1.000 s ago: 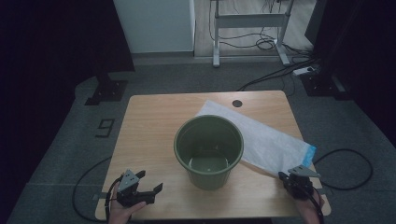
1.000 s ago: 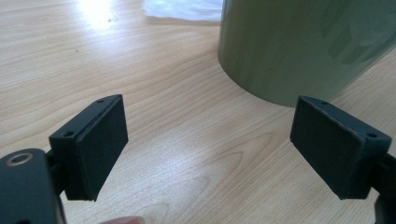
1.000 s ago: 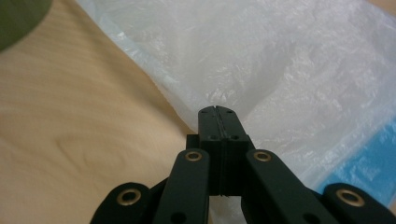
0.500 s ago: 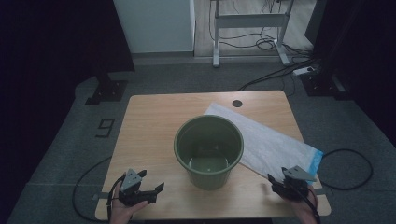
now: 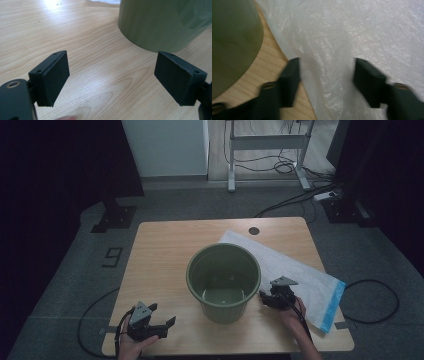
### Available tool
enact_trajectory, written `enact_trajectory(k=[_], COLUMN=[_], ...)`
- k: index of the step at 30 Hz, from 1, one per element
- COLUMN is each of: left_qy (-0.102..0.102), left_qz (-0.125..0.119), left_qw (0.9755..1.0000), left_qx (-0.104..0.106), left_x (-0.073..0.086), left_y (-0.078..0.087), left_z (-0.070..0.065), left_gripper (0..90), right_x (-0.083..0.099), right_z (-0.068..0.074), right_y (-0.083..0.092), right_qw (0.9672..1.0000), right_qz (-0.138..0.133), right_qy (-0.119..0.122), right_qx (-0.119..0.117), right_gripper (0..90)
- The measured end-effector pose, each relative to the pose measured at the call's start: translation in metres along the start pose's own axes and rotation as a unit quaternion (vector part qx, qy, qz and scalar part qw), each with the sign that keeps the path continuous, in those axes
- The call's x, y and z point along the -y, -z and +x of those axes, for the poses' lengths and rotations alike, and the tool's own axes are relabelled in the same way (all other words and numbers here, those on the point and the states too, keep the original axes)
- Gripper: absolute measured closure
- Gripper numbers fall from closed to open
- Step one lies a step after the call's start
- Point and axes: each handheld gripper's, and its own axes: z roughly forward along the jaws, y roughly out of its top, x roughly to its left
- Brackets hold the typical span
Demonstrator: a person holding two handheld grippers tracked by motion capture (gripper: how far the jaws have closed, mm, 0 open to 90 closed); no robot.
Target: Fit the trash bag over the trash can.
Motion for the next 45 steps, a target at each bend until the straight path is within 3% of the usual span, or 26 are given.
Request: enact_trajectory(k=[4, 7, 12, 18, 21, 24, 25, 26, 29, 32, 35, 38, 41, 45], left_qy=[0.004, 0.001, 0.000, 0.002, 0.002, 0.001, -0.001, -0.003, -0.005, -0.003, -0.004, -0.007, -0.006, 0.000], left_qz=[-0.003, -0.005, -0.005, -0.014, -0.015, -0.012, -0.009, -0.008, -0.005, -0.003, -0.001, 0.003, 0.002, 0.000], left_qw=[1.0000, 1.0000, 1.0000, 0.9997, 0.9997, 0.9997, 0.9998, 0.9998, 0.9998, 0.9997, 0.9998, 0.9998, 0.9998, 0.9999], left_qx=[0.000, 0.002, 0.009, 0.018, 0.020, 0.020, 0.020, 0.020, 0.020, 0.022, 0.021, 0.020, 0.019, 0.016], left_x=[0.001, 0.000, 0.000, 0.001, 0.000, 0.000, 0.000, 0.000, 0.000, 0.000, 0.001, 0.001, 0.002, 0.003], left_y=[0.002, 0.003, 0.003, 0.006, 0.005, 0.003, 0.002, 0.001, 0.000, -0.002, -0.003, -0.004, -0.003, 0.000], left_z=[0.000, 0.000, 0.001, 0.004, 0.005, 0.004, 0.004, 0.003, 0.002, 0.003, 0.003, 0.001, 0.002, 0.005], left_gripper=[12.7, 13.1, 13.5, 13.5, 13.5, 13.5, 13.5, 13.5, 13.5, 13.5, 13.5, 13.5, 13.5, 13.5], right_x=[0.003, 0.010, 0.024, 0.046, 0.054, 0.056, 0.056, 0.055, 0.049, 0.037, 0.028, 0.011, 0.010, 0.010], right_z=[-0.004, -0.006, -0.006, -0.014, -0.016, -0.017, -0.017, -0.015, -0.009, -0.001, 0.003, 0.010, 0.013, 0.011], right_y=[0.006, 0.013, 0.031, 0.057, 0.067, 0.073, 0.074, 0.074, 0.073, 0.067, 0.057, 0.033, 0.018, 0.012], right_qw=[0.9999, 0.9998, 0.9998, 0.9999, 0.9998, 0.9997, 0.9997, 0.9998, 1.0000, 0.9998, 0.9998, 0.9998, 0.9998, 0.9998], right_qz=[-0.003, -0.004, 0.005, 0.012, 0.016, 0.017, 0.018, 0.016, 0.000, -0.017, -0.017, -0.005, 0.012, 0.019], right_qy=[-0.007, 0.002, 0.014, -0.007, -0.014, -0.015, -0.014, -0.012, -0.008, 0.002, 0.005, 0.012, 0.011, 0.002], right_qx=[0.011, 0.020, 0.015, -0.001, 0.004, 0.000, -0.004, -0.003, -0.004, -0.005, -0.008, -0.012, -0.011, -0.001], right_gripper=[76.5, 87.2, 88.5, 88.5, 88.0, 81.1, 74.4, 59.1, 41.7, 31.6, 27.0, 24.4, 22.9, 25.8])
